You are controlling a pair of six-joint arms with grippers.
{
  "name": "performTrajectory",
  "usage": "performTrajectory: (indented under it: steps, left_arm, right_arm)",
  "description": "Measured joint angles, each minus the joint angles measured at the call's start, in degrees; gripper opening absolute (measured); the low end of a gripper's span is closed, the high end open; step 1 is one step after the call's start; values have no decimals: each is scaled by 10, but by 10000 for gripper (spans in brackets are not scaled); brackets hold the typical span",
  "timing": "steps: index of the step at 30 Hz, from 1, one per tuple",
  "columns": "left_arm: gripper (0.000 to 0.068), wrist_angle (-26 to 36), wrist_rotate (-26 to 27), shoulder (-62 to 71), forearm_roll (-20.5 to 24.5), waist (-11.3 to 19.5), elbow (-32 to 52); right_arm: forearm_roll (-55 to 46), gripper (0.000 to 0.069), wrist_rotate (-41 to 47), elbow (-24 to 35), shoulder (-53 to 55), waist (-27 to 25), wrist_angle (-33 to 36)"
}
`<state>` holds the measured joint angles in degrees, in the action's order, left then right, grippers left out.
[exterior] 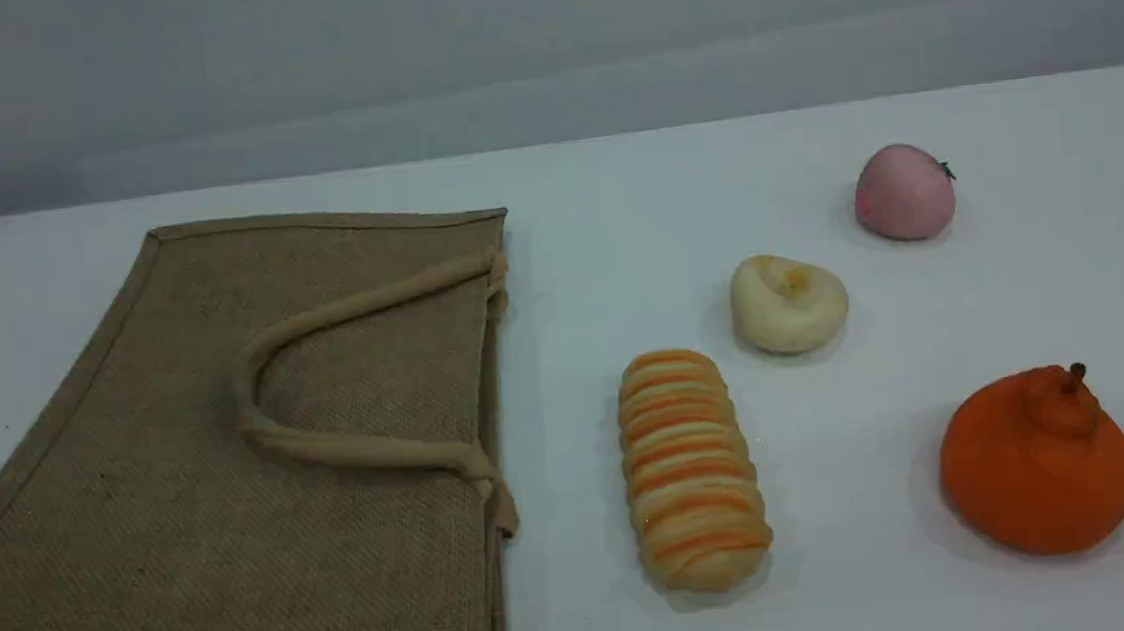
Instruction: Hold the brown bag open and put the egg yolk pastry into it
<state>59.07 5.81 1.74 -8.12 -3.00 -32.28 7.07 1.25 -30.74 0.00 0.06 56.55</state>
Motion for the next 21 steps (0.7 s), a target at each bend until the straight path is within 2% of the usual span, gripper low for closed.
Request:
performTrajectory:
  steps: [4, 11, 21]
  left_arm:
    - [447, 16, 10, 43, -40, 0, -32]
    - [447, -1, 61, 144, -102, 0, -103]
    - [447, -81, 139, 278, -194, 0, -130]
  right_arm:
    - [55, 446, -32, -1, 29, 0, -51]
    - [168, 446, -146, -1, 141, 0, -113]
    - [300, 446, -263, -1, 272, 0, -199]
